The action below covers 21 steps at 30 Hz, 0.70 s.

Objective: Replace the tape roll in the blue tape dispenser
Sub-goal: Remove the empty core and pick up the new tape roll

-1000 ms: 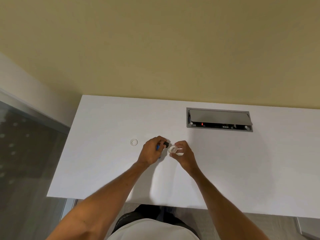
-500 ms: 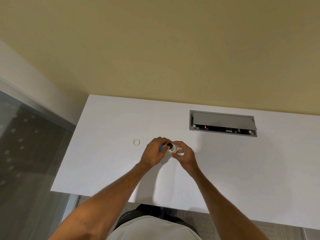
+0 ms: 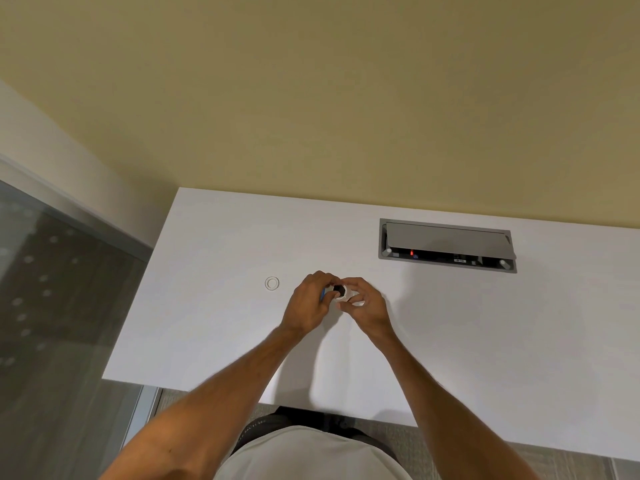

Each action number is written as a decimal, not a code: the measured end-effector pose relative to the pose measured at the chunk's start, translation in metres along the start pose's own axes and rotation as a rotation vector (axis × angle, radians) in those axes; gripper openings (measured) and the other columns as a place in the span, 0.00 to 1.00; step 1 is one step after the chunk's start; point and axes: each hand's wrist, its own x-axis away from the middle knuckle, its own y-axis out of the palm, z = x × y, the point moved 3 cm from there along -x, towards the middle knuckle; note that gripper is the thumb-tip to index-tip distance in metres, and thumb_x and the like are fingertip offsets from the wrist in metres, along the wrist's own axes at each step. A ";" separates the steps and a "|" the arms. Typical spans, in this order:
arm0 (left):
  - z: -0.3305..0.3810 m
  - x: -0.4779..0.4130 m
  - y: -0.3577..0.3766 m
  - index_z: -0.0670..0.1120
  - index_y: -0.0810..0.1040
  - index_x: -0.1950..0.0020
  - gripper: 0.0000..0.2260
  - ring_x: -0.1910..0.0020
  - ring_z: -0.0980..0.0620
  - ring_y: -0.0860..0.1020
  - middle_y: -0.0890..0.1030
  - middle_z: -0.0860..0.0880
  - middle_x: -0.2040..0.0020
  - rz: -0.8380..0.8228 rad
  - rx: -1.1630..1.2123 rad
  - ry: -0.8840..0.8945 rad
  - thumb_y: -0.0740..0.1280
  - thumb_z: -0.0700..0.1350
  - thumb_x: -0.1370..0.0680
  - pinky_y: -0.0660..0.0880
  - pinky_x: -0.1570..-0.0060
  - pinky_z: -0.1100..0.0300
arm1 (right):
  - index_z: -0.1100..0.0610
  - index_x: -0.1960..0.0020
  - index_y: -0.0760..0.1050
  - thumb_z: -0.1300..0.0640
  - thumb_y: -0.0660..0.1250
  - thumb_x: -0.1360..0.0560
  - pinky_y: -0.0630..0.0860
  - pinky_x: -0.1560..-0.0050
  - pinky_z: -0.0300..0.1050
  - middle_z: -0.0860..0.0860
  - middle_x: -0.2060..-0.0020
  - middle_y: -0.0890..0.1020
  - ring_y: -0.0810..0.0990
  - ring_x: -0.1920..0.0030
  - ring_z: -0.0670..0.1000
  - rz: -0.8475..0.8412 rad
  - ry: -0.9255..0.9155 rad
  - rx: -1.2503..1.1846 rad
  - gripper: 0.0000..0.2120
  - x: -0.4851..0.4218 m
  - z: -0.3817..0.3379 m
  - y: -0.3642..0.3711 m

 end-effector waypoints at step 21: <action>0.002 -0.011 0.001 0.43 0.84 0.40 0.10 0.43 0.42 0.82 0.86 0.44 0.45 -0.060 -0.076 -0.006 0.68 0.37 0.19 0.78 0.40 0.48 | 0.58 0.33 0.82 0.67 0.81 0.29 0.80 0.44 0.44 0.54 0.38 0.86 0.83 0.51 0.54 -0.082 0.012 0.106 0.25 -0.010 0.003 -0.005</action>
